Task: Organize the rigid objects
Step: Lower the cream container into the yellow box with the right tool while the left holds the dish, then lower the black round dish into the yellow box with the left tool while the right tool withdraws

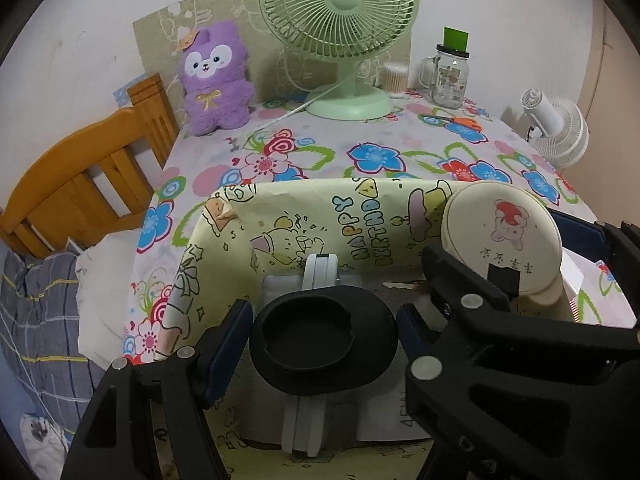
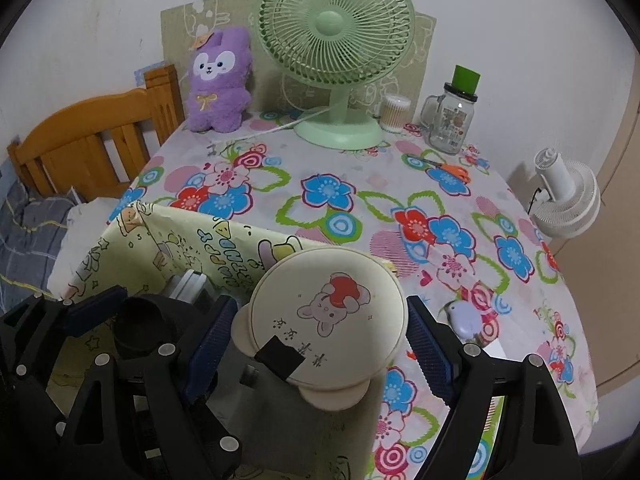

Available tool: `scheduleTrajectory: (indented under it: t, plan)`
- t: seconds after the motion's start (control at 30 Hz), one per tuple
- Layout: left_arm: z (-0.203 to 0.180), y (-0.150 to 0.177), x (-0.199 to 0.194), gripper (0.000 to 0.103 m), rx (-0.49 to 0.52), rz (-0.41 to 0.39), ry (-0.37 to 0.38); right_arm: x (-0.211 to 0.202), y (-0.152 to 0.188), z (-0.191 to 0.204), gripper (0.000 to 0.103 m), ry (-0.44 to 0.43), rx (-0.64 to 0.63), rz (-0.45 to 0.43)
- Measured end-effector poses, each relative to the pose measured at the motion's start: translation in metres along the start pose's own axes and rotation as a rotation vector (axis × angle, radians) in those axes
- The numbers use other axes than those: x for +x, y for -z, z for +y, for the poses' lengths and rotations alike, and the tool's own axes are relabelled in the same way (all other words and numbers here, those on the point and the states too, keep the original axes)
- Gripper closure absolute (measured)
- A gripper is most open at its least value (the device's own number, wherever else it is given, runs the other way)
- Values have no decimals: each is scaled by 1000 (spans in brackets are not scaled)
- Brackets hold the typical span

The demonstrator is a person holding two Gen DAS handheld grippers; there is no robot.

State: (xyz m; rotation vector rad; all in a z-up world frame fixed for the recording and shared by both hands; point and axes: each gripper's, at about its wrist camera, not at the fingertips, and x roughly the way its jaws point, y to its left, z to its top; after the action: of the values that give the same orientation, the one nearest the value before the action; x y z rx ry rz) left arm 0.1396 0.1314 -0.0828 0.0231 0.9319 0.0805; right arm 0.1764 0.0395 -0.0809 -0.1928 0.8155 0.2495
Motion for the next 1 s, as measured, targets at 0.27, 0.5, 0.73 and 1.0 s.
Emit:
scheduleTrajectory:
  t: [0.27,0.5,0.73,1.0]
  plan:
    - [-1,0,0,15,4,9,5,7,0,-2,17,-17,24,50]
    - [0,2,-7,9,-20,13,29,-3,1,2,17,-16,-4,36]
    - [-5,4,-22,9,-18,-12,21,-19,2,-1,17,-16,-10,8]
    - [-18,6,-36,8,0,-39,13,-35,7,-13,17,-12,1,-14]
